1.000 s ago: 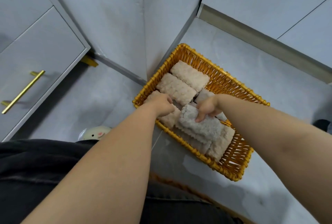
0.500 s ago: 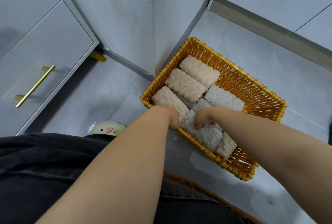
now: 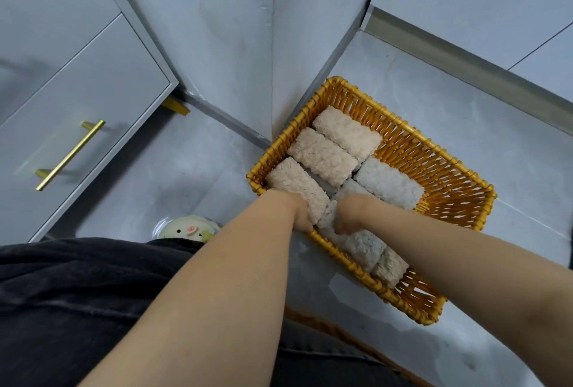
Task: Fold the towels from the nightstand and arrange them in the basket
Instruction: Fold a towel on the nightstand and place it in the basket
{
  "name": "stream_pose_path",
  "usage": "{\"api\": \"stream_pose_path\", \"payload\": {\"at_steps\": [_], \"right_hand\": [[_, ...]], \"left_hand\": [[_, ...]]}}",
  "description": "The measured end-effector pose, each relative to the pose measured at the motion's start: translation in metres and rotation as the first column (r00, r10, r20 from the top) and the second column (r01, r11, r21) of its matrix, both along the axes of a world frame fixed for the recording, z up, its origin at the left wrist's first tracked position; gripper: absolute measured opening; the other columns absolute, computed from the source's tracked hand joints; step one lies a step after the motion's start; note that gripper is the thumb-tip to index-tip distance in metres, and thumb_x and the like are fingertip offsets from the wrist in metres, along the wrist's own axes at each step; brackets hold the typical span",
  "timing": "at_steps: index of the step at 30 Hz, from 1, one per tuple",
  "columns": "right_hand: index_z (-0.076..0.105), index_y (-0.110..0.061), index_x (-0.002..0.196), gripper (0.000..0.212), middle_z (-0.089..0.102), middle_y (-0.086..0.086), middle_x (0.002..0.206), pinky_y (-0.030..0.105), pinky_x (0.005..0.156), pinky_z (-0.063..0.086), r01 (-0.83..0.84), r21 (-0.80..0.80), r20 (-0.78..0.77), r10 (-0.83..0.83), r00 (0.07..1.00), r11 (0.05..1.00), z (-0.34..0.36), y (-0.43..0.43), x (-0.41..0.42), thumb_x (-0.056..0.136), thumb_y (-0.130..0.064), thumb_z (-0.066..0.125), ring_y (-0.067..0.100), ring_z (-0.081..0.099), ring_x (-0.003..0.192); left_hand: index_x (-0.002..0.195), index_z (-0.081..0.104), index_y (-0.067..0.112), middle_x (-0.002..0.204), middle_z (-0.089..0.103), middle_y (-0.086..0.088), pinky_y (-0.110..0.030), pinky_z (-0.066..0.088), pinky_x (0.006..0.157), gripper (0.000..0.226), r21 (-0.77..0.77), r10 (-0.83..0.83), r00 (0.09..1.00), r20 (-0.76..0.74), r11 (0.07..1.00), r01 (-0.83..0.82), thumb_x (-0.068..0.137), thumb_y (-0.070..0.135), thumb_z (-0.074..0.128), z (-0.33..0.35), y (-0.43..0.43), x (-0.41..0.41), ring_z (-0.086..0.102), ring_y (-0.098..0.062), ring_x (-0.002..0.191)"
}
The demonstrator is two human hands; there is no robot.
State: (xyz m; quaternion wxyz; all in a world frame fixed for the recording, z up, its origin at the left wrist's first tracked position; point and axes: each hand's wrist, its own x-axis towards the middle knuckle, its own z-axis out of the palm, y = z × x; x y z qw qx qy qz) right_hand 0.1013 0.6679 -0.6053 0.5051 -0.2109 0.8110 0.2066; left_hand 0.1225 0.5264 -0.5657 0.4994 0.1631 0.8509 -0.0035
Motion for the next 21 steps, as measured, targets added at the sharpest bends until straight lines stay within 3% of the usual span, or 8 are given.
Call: {"api": "stream_pose_path", "payload": {"at_steps": [4, 7, 10, 15, 19, 21], "right_hand": [[0.061, -0.011, 0.1, 0.028, 0.055, 0.004, 0.091, 0.03, 0.069, 0.044, 0.03, -0.005, 0.058, -0.029, 0.998, 1.0, 0.013, -0.001, -0.004, 0.094, -0.036, 0.05, 0.02, 0.051, 0.082], [0.055, -0.007, 0.092, 0.031, 0.053, 0.002, 0.076, 0.03, 0.071, 0.052, 0.14, -0.03, 0.085, -0.137, 0.987, 0.99, 0.026, -0.001, -0.017, 0.094, -0.038, 0.054, 0.02, 0.056, 0.077], [0.047, -0.009, 0.076, 0.033, 0.052, 0.002, 0.07, 0.03, 0.073, 0.049, 0.139, -0.09, -0.004, -0.14, 0.99, 0.986, 0.036, -0.007, -0.028, 0.097, -0.035, 0.051, 0.019, 0.055, 0.073], [0.045, -0.012, 0.063, 0.041, 0.045, 0.001, 0.064, 0.029, 0.061, 0.038, 0.069, -0.231, -0.124, -0.1, 0.987, 0.97, 0.055, -0.035, -0.039, 0.098, -0.034, 0.046, 0.014, 0.041, 0.055], [0.037, -0.016, 0.059, 0.04, 0.041, 0.0, 0.06, 0.025, 0.049, 0.032, 0.075, -0.361, -0.188, -0.152, 0.97, 0.929, 0.083, -0.072, -0.04, 0.095, -0.028, 0.048, 0.014, 0.037, 0.053], [0.041, -0.015, 0.057, 0.037, 0.043, 0.001, 0.059, 0.027, 0.05, 0.034, 0.08, -0.445, -0.232, -0.201, 0.952, 0.892, 0.099, -0.096, -0.039, 0.092, -0.024, 0.049, 0.016, 0.04, 0.054]], "left_hand": [[0.137, 0.045, 0.014, 0.14, 0.046, -0.007, -0.039, 0.038, 0.098, 0.059, -0.036, -0.002, 1.0, 0.003, 0.999, 0.002, 0.094, 0.053, 0.044, 0.003, -0.003, 0.0, 0.046, -0.028, 0.124], [0.13, 0.049, 0.015, 0.131, 0.052, -0.005, -0.04, 0.035, 0.095, 0.054, -0.064, -0.014, 0.999, -0.031, 0.998, 0.011, 0.094, 0.055, 0.042, 0.009, -0.007, 0.0, 0.048, -0.027, 0.119], [0.128, 0.051, 0.009, 0.129, 0.055, -0.01, -0.034, 0.043, 0.085, 0.041, 0.031, 0.086, 0.989, -0.124, 0.996, -0.083, 0.097, 0.035, 0.044, 0.014, -0.016, -0.005, 0.053, -0.027, 0.113], [0.136, 0.046, 0.01, 0.136, 0.05, -0.011, -0.036, 0.043, 0.098, 0.042, 0.07, 0.204, 0.952, -0.227, 0.979, -0.193, 0.097, 0.024, 0.042, 0.034, -0.038, -0.014, 0.049, -0.027, 0.122], [0.117, 0.059, 0.01, 0.126, 0.058, -0.011, -0.037, 0.046, 0.092, 0.029, 0.078, 0.234, 0.919, -0.317, 0.972, -0.22, 0.094, 0.023, 0.046, 0.063, -0.068, -0.02, 0.055, -0.026, 0.109], [0.128, 0.054, 0.01, 0.134, 0.053, -0.011, -0.036, 0.042, 0.1, 0.036, 0.069, 0.277, 0.887, -0.369, 0.96, -0.271, 0.095, 0.023, 0.046, 0.087, -0.096, -0.018, 0.051, -0.027, 0.12]]}}
